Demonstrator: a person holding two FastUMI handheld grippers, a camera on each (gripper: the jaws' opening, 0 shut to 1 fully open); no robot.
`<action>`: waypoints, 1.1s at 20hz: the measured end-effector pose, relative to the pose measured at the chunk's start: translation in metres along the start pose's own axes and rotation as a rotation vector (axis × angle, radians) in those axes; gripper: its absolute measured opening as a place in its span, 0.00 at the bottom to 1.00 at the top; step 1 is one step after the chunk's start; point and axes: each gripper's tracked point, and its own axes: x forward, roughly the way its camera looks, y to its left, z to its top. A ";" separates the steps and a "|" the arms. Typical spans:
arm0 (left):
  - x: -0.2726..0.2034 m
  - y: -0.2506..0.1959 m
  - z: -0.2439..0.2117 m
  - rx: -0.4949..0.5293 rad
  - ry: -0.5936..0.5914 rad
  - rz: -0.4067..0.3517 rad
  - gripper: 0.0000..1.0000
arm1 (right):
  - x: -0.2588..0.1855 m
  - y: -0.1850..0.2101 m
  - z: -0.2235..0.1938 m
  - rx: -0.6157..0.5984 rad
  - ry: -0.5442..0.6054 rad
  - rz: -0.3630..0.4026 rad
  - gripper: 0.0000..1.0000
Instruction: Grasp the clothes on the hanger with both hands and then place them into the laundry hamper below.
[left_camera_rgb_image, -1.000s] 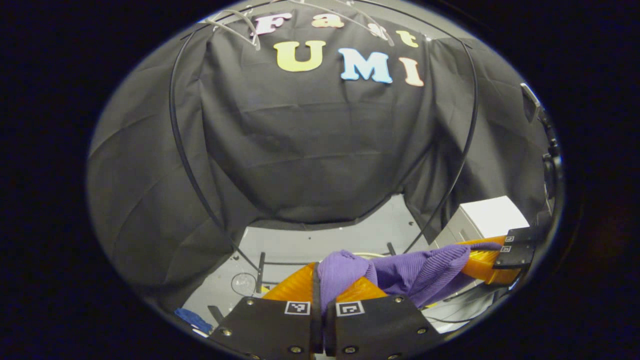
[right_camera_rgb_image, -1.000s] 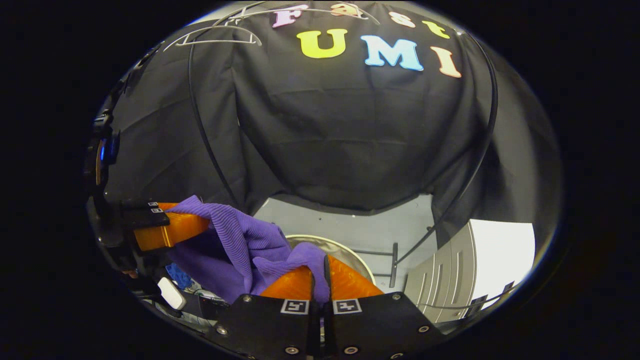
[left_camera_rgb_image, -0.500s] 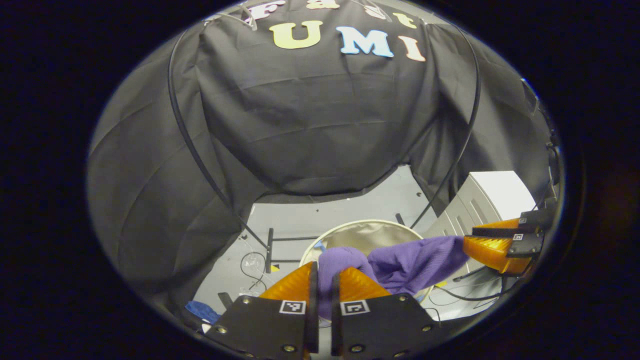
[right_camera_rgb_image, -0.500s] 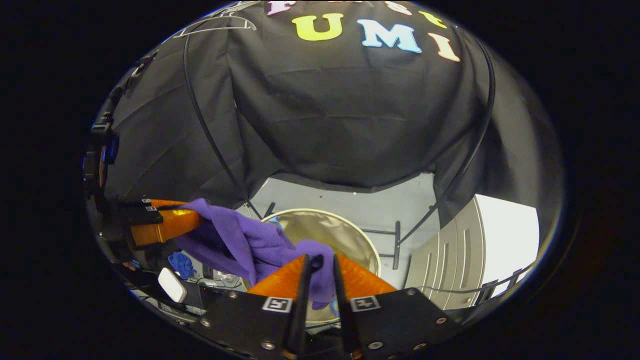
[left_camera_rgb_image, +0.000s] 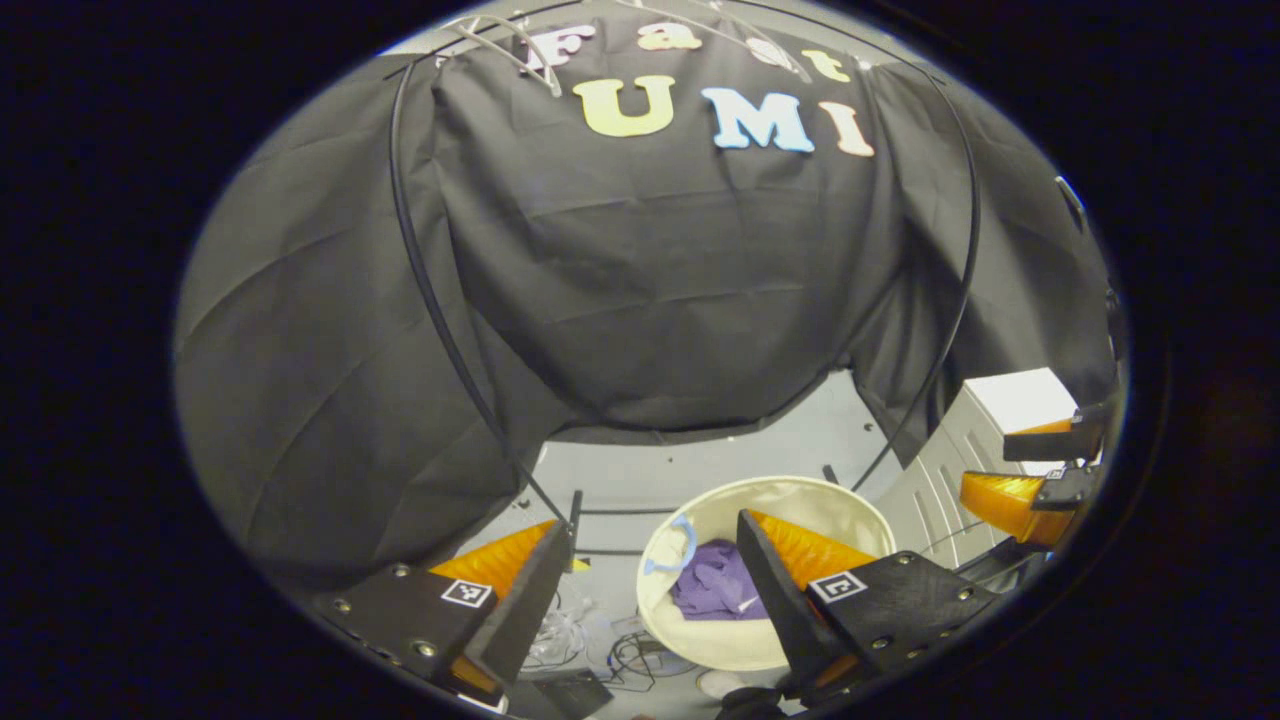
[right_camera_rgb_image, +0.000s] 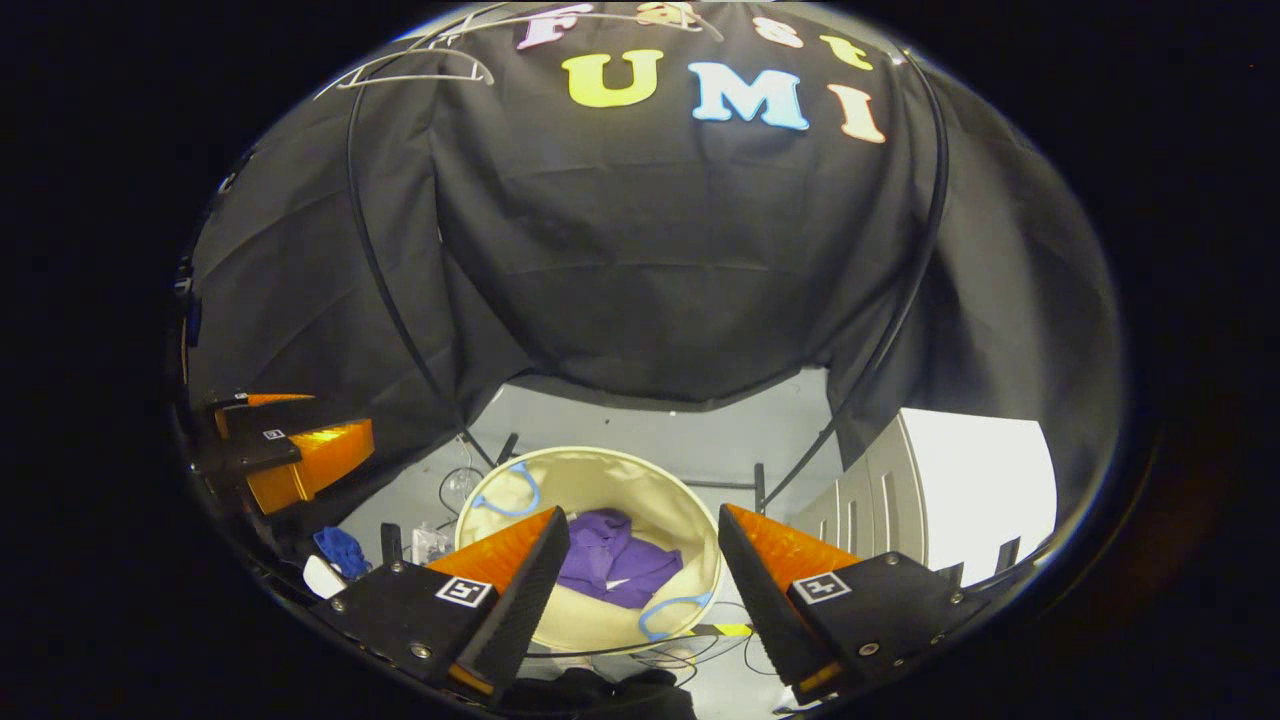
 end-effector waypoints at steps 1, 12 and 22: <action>-0.006 0.003 0.015 -0.006 -0.032 0.006 0.98 | -0.007 -0.002 0.013 0.006 -0.032 -0.001 0.93; -0.162 0.036 0.188 -0.143 -0.413 0.093 1.00 | -0.157 -0.050 0.156 -0.048 -0.503 -0.051 0.95; -0.274 0.039 0.226 -0.123 -0.630 0.146 1.00 | -0.291 -0.102 0.194 -0.010 -0.785 -0.146 0.91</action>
